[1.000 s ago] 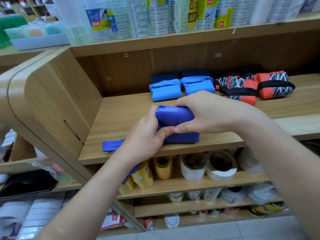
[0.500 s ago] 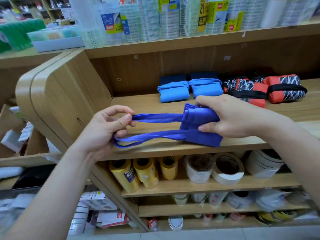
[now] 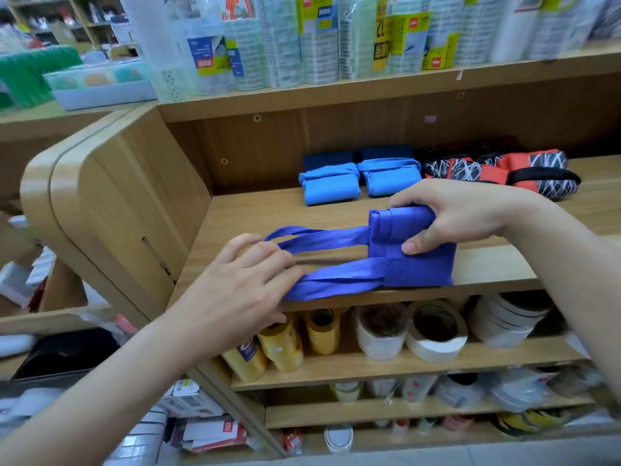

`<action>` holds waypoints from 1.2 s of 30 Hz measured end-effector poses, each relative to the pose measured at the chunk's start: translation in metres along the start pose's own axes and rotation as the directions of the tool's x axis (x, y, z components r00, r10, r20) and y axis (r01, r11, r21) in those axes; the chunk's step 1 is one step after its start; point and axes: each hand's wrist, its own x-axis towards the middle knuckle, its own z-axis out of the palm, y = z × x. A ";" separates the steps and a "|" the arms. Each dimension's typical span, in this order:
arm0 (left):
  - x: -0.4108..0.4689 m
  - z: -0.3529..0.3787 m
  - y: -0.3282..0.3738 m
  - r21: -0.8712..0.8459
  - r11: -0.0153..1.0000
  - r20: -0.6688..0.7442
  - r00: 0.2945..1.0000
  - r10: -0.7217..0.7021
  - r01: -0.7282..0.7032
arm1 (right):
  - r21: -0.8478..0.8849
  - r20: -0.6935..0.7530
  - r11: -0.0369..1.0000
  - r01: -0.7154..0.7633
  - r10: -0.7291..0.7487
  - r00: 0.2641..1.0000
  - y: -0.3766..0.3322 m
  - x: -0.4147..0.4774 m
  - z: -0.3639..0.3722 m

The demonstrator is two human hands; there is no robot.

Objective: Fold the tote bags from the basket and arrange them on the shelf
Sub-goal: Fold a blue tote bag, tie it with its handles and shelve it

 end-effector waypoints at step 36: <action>0.065 -0.027 -0.004 -0.651 -0.758 0.547 0.674 -0.496 -0.030 | -0.297 -0.064 0.941 0.165 -0.192 0.979 -0.026 -0.003 0.018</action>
